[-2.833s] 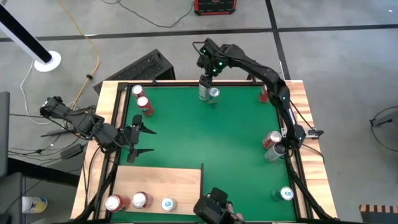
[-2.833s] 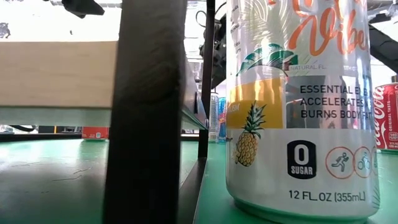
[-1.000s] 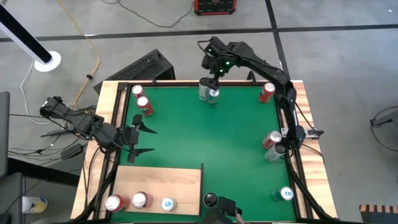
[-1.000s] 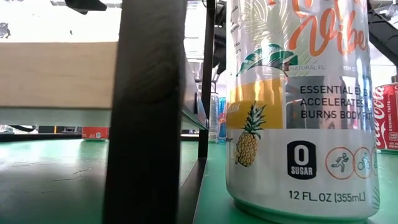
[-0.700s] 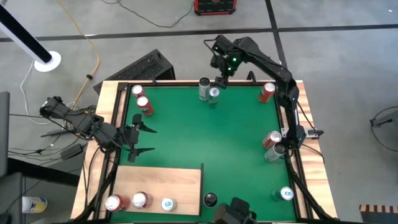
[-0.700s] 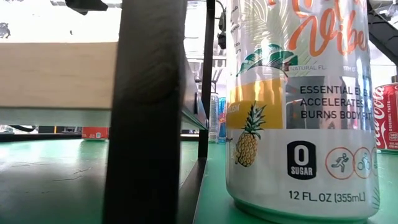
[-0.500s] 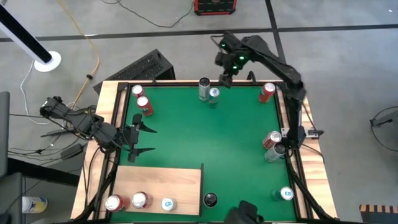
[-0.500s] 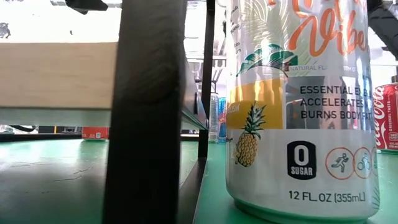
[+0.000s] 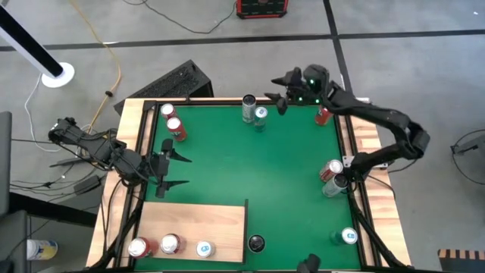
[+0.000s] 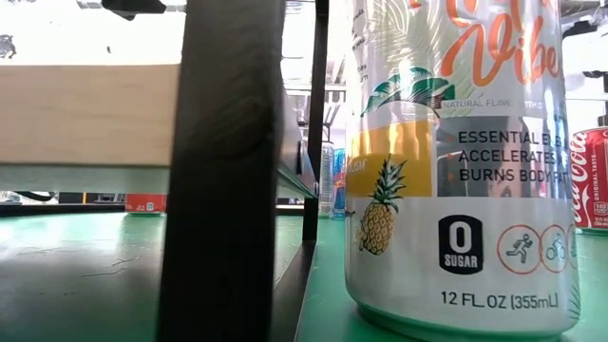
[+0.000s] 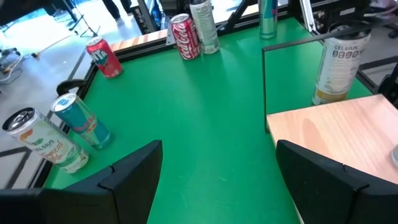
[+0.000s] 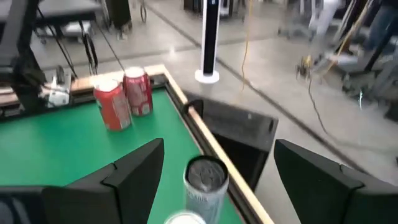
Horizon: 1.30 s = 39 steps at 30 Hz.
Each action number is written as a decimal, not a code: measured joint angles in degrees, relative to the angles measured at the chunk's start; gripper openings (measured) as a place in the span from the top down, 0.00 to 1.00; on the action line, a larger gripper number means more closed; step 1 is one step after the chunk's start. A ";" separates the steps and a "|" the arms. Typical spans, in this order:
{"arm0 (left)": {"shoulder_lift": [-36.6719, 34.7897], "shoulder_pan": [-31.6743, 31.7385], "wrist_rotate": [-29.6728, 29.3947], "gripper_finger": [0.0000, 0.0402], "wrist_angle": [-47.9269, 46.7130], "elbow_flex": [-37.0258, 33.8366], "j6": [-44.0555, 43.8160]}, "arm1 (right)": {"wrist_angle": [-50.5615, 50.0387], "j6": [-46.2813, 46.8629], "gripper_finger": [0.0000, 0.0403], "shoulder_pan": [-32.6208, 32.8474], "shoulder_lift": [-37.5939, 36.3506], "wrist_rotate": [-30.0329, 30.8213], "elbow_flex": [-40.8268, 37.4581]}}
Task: Place canned beverage on shelf
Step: Put the top white yellow soda can on the shelf
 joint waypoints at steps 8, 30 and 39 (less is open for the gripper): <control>0.02 0.00 -0.67 0.25 -0.11 0.00 -1.18 | 3.29 5.57 0.19 -0.92 6.52 0.31 -1.58; 0.00 0.00 -0.72 0.25 -0.61 0.00 -0.97 | 9.09 -6.32 0.19 2.03 19.55 -5.81 1.79; 0.00 0.00 -0.75 0.25 -0.61 0.00 -0.34 | 10.36 -5.87 0.19 1.35 19.55 -3.93 1.79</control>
